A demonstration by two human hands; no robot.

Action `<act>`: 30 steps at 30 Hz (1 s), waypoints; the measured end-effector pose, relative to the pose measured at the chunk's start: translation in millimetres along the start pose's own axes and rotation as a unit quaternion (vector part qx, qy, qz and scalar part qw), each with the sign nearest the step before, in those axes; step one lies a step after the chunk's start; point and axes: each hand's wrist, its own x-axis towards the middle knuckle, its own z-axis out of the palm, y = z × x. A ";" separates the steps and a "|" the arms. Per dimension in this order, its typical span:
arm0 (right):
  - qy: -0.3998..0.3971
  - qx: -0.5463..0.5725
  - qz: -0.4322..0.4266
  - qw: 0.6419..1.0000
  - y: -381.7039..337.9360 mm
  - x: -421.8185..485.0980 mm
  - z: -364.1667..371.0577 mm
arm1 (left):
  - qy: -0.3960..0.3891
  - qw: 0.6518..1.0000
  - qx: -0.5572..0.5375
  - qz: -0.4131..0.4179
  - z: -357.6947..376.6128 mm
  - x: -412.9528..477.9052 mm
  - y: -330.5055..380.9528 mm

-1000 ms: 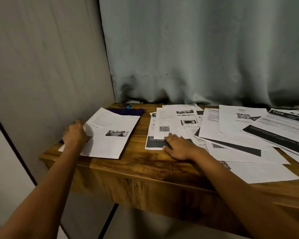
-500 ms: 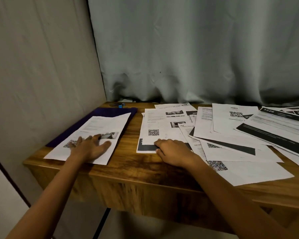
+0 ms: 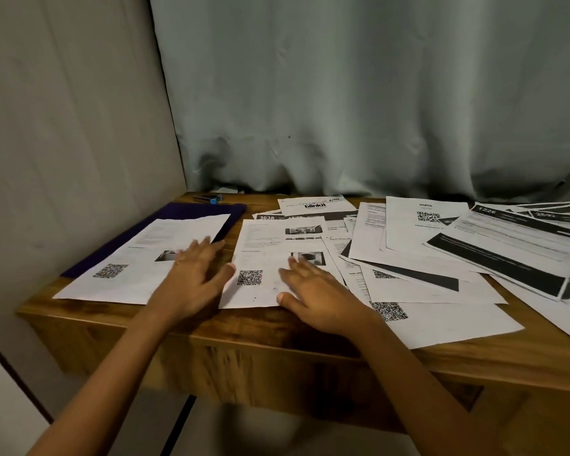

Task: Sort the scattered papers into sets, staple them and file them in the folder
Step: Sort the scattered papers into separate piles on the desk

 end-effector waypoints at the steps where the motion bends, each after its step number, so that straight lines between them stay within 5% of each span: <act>1: -0.028 -0.004 0.023 0.999 5.3 -2.1 2.8 | -0.014 1.000 -0.002 0.020 6.3 -0.8 11.6; 8: -0.052 -0.008 -0.002 0.999 -8.1 -29.5 -0.1 | -0.071 0.996 0.003 0.050 43.3 8.6 53.3; 14: -0.035 0.128 -0.046 0.990 7.9 -40.8 -4.7 | -0.150 0.983 0.107 -0.012 70.5 2.3 58.8; 20: -0.014 0.015 0.032 0.999 45.3 -48.2 -1.2 | -0.119 0.979 0.165 -0.025 74.9 -9.9 58.2; 30: 0.079 0.134 0.030 0.987 55.2 -55.9 9.1 | -0.104 0.981 0.161 -0.033 75.7 -12.8 58.7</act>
